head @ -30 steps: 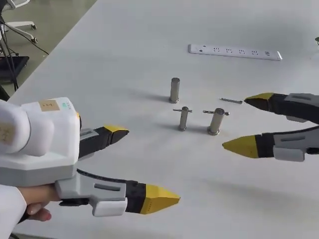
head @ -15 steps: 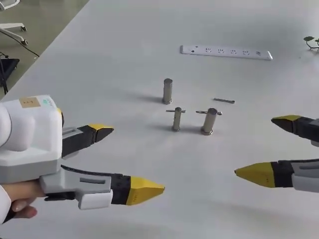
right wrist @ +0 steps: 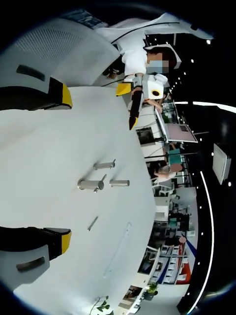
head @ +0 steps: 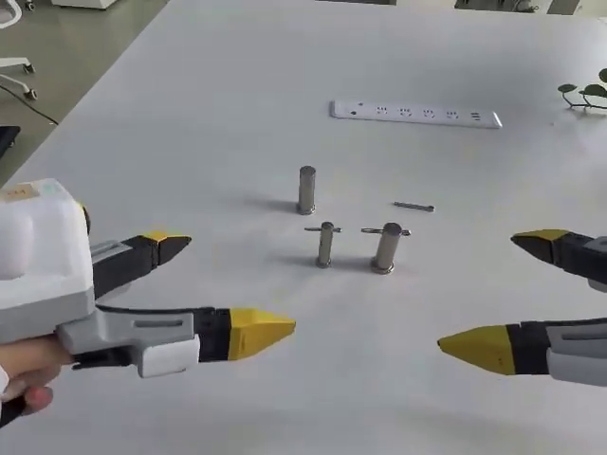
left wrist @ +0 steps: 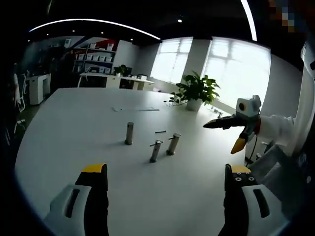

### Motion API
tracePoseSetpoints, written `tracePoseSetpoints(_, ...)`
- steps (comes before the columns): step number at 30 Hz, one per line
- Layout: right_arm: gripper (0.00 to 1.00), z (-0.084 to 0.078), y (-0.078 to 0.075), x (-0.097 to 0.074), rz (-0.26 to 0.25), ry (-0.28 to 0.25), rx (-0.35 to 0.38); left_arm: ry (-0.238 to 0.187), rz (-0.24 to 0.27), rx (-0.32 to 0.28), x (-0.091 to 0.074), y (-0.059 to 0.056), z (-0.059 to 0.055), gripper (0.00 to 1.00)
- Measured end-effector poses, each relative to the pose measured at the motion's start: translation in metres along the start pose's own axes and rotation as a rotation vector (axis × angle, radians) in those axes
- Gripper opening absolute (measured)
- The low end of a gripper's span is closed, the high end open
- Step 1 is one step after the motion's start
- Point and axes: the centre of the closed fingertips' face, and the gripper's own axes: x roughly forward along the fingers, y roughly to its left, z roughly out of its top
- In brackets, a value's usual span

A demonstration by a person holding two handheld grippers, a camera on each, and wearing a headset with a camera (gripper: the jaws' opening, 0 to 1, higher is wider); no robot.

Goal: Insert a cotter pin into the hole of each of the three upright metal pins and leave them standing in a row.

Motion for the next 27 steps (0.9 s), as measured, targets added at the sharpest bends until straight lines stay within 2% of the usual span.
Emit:
tracePoseSetpoints(4, 0.98, 0.0, 0.001, -0.001, -0.002, -0.007, 0.007, -0.062, 0.038, -0.048, 0.011, 0.017, 0.02, 0.93)
tracePoseSetpoints(7, 0.98, -0.006, 0.002, 0.0, -0.005, -0.001, 0.012, -0.086, 0.067, -0.025, 0.024, 0.032, 0.033, 0.9)
tracePoseSetpoints(8, 0.98, -0.008, 0.001, -0.001, -0.009, 0.0, 0.02, -0.084, 0.065, -0.019, 0.028, 0.034, 0.034, 0.9)
tracePoseSetpoints(10, 0.96, -0.011, 0.003, -0.001, -0.004, -0.012, 0.052, -0.058, 0.059, 0.018, 0.04, 0.04, 0.033, 0.89)
tracePoseSetpoints(12, 0.96, -0.014, 0.003, -0.001, -0.007, -0.01, 0.063, -0.018, 0.085, 0.075, 0.052, 0.049, 0.032, 0.87)
tracePoseSetpoints(14, 0.96, -0.017, 0.003, -0.002, -0.011, -0.002, 0.064, -0.022, 0.086, 0.08, 0.06, 0.051, 0.037, 0.84)
tracePoseSetpoints(17, 0.96, -0.018, 0.002, -0.003, -0.02, -0.013, 0.088, -0.044, 0.085, 0.048, 0.075, 0.058, 0.045, 0.8)
tracePoseSetpoints(18, 0.95, -0.018, 0.002, -0.003, -0.021, -0.014, 0.092, -0.041, 0.081, 0.045, 0.084, 0.061, 0.048, 0.78)
tracePoseSetpoints(21, 0.95, -0.02, 0.002, -0.004, -0.026, -0.011, 0.093, -0.025, 0.07, 0.066, 0.097, 0.063, 0.052, 0.74)
tracePoseSetpoints(23, 0.95, -0.017, 0.002, -0.004, -0.029, -0.019, 0.093, -0.014, 0.06, 0.092, 0.109, 0.065, 0.055, 0.72)
tracePoseSetpoints(24, 0.95, -0.01, -0.002, -0.008, -0.047, -0.044, 0.097, 0.041, 0.04, 0.19, 0.129, 0.068, 0.053, 0.7)
tracePoseSetpoints(27, 0.95, -0.008, -0.006, -0.01, -0.056, -0.054, 0.096, 0.075, 0.044, 0.221, 0.139, 0.072, 0.048, 0.66)
